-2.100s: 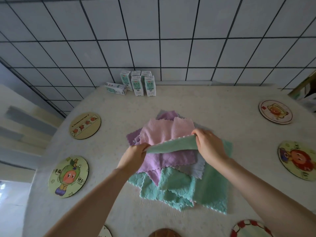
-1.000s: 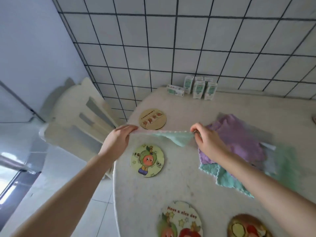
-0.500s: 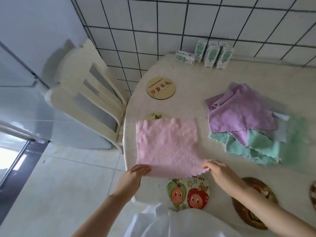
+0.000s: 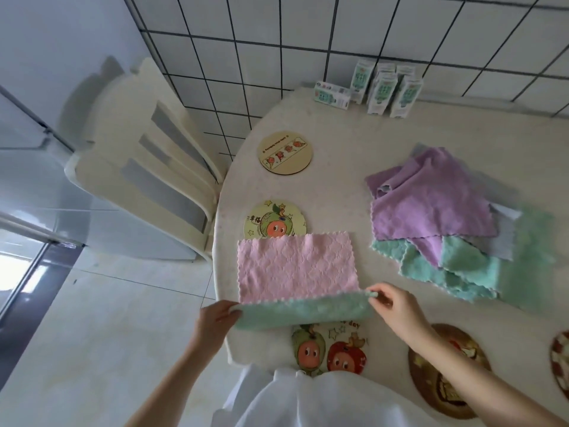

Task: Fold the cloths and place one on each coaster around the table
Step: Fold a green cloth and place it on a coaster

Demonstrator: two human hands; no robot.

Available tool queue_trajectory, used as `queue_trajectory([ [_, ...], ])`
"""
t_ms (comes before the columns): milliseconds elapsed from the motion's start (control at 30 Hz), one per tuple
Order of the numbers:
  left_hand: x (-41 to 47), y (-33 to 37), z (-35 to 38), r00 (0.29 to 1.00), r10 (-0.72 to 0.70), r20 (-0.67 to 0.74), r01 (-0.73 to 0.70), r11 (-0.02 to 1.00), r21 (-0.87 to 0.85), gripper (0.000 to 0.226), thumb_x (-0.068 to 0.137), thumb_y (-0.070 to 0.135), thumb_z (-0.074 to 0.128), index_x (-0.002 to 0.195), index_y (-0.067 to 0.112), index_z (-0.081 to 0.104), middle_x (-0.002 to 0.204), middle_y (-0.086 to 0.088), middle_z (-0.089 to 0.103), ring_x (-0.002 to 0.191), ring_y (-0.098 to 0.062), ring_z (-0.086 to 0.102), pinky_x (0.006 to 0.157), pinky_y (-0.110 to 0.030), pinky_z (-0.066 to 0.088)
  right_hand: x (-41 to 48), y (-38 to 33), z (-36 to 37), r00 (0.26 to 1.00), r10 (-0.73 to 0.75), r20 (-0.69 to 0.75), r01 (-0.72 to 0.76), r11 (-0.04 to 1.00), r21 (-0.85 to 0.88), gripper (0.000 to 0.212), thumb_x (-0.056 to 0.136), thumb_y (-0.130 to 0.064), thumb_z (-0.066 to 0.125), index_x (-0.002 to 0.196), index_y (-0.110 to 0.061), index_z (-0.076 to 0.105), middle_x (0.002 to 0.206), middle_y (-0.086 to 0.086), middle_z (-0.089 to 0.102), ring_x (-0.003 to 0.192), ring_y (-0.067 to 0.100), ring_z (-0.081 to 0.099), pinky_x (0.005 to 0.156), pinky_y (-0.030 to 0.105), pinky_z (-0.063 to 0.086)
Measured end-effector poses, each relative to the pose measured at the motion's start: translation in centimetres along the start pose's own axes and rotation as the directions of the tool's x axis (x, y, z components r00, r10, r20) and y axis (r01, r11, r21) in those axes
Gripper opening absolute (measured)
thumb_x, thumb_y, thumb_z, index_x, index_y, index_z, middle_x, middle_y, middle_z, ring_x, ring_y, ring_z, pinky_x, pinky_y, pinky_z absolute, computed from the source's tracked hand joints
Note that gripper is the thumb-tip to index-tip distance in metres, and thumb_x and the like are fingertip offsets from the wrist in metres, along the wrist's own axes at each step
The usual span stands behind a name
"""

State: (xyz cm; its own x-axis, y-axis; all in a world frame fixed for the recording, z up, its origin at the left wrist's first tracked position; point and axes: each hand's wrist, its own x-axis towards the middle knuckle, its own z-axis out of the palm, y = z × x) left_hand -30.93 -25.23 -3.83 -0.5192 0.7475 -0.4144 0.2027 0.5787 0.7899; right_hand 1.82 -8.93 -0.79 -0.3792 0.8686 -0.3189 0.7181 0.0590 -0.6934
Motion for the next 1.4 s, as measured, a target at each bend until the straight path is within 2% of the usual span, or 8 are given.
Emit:
queue_trajectory([
  [267, 6.9, 4.4, 0.1, 0.958, -0.275, -0.077, 0.231, 0.904, -0.359, 0.010, 0.084, -0.001, 0.064, 0.088, 0.006, 0.069, 0.080, -0.014, 0.067, 0.078, -0.025, 0.061, 0.082, -0.043, 0.056, 9.1, -1.9, 0.1, 0.984, 0.159, -0.086, -0.139, 0.970, 0.198, 0.009, 0.085, -0.013, 0.066, 0.094, -0.011, 0.066, 0.083, -0.005, 0.067, 0.079, 0.010, 0.065, 0.072, 0.020, 0.049],
  [467, 10.5, 5.0, 1.2, 0.936, -0.327, -0.132, 0.278, 0.914, -0.295, 0.014, 0.082, 0.005, 0.068, 0.074, 0.016, 0.068, 0.077, -0.015, 0.066, 0.072, -0.025, 0.059, 0.079, -0.055, 0.054, 13.6, -0.6, 1.4, 0.958, 0.274, -0.079, -0.248, 0.938, 0.242, 0.009, 0.084, -0.007, 0.065, 0.093, -0.008, 0.065, 0.091, 0.009, 0.069, 0.082, 0.021, 0.064, 0.084, 0.041, 0.055],
  [667, 11.2, 5.0, 1.8, 0.919, -0.355, -0.171, 0.309, 0.918, -0.249, 0.013, 0.082, 0.009, 0.069, 0.074, 0.018, 0.068, 0.080, -0.016, 0.069, 0.073, -0.026, 0.061, 0.080, -0.053, 0.056, 14.7, 0.6, 2.1, 0.949, 0.307, -0.076, -0.281, 0.928, 0.243, 0.010, 0.083, -0.008, 0.068, 0.090, -0.002, 0.067, 0.081, 0.009, 0.067, 0.076, 0.024, 0.063, 0.078, 0.041, 0.055],
  [800, 11.4, 5.0, 2.0, 0.907, -0.376, -0.191, 0.329, 0.914, -0.235, 0.014, 0.084, 0.012, 0.068, 0.071, 0.019, 0.067, 0.081, -0.015, 0.068, 0.073, -0.025, 0.059, 0.079, -0.050, 0.055, 14.9, 0.5, 2.1, 0.954, 0.288, -0.089, -0.264, 0.941, 0.214, 0.008, 0.083, -0.013, 0.068, 0.086, -0.006, 0.066, 0.077, 0.005, 0.064, 0.071, 0.019, 0.058, 0.069, 0.028, 0.046],
  [967, 11.6, 5.4, 2.3, 0.898, -0.375, -0.231, 0.338, 0.923, -0.185, 0.004, 0.086, 0.018, 0.065, 0.086, 0.015, 0.068, 0.085, -0.010, 0.069, 0.082, -0.031, 0.064, 0.081, -0.049, 0.056, 15.5, 0.4, 2.3, 0.958, 0.266, -0.109, -0.250, 0.958, 0.141, 0.008, 0.083, -0.016, 0.069, 0.083, -0.011, 0.063, 0.073, 0.000, 0.061, 0.067, 0.015, 0.054, 0.064, 0.024, 0.039],
  [1200, 12.2, 5.6, 2.3, 0.914, -0.330, -0.238, 0.313, 0.944, -0.106, 0.018, 0.090, 0.024, 0.061, 0.096, 0.008, 0.068, 0.091, -0.012, 0.068, 0.073, -0.026, 0.059, 0.076, -0.045, 0.057, 15.4, -0.9, 1.8, 0.958, 0.247, -0.143, -0.249, 0.969, 0.007, 0.023, 0.087, -0.026, 0.064, 0.084, -0.003, 0.064, 0.076, 0.006, 0.062, 0.068, 0.018, 0.052, 0.051, 0.019, 0.032],
  [1300, 12.1, 5.7, 1.9, 0.920, -0.306, -0.247, 0.292, 0.952, -0.090, 0.021, 0.092, 0.024, 0.057, 0.104, 0.008, 0.066, 0.098, -0.012, 0.068, 0.078, -0.027, 0.061, 0.079, -0.045, 0.056, 14.7, -1.6, 1.5, 0.953, 0.257, -0.164, -0.259, 0.966, 0.004, 0.025, 0.090, -0.025, 0.059, 0.095, -0.001, 0.062, 0.089, 0.011, 0.066, 0.077, 0.020, 0.057, 0.062, 0.025, 0.036],
  [1400, 10.2, 6.1, 2.0, 0.927, -0.112, -0.358, 0.177, 0.972, 0.154, 0.023, 0.093, 0.020, 0.054, 0.112, 0.009, 0.060, 0.109, -0.006, 0.061, 0.095, -0.022, 0.057, 0.086, -0.037, 0.048, 12.1, -2.4, 1.3, 0.976, 0.105, -0.190, -0.119, 0.991, -0.065, 0.024, 0.091, -0.012, 0.055, 0.113, -0.002, 0.056, 0.108, 0.010, 0.062, 0.089, 0.018, 0.060, 0.074, 0.027, 0.050],
])
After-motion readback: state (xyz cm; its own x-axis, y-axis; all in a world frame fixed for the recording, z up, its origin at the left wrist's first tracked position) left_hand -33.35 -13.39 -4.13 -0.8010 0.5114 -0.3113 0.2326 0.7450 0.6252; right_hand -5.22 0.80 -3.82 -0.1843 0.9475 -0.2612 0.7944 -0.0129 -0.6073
